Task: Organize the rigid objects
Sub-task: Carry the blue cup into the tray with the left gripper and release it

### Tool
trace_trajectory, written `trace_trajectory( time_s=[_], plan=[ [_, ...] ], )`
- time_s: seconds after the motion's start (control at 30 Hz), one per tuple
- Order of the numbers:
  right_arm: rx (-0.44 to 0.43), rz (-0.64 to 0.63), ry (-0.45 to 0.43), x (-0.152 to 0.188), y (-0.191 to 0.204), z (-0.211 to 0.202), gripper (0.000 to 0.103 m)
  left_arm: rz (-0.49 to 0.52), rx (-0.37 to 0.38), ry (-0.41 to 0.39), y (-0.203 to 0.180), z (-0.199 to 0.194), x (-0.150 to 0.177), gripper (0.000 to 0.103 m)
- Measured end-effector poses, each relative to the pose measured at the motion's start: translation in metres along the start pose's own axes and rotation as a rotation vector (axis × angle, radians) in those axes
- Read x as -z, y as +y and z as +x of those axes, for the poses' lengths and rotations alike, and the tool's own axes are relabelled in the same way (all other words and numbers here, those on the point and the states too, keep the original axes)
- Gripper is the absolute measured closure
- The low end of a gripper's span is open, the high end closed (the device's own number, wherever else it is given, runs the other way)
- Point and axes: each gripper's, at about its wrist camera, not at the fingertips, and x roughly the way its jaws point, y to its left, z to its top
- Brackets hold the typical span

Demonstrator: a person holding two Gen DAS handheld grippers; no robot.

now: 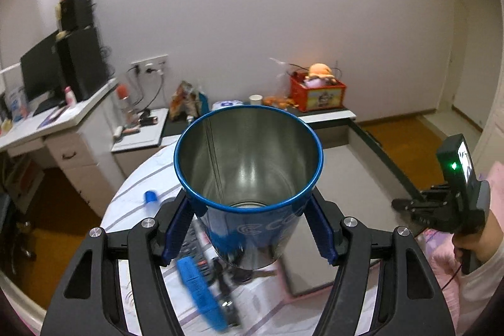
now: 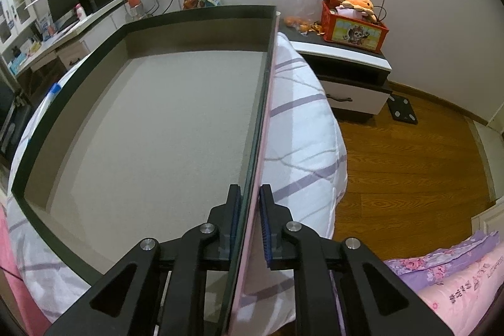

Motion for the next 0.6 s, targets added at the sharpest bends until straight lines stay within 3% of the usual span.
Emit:
trace_trajectory(
  time_s=[0.3,0.43,0.6],
  plan=[
    [-0.051,-0.003,0.031,0.014,0.004,-0.013,0.084,0.024,0.063,0.090,-0.028,0.049,-0.011,0.035],
    [-0.025,0.012,0.015,0.018,0.010,-0.024,0.084,0.028,0.045,0.124,-0.041,0.074,-0.016,0.035],
    [0.004,0.037,-0.021,0.021,0.013,-0.032,0.084,0.034,0.083,0.174,-0.059,0.099,-0.020,0.035]
  ],
)
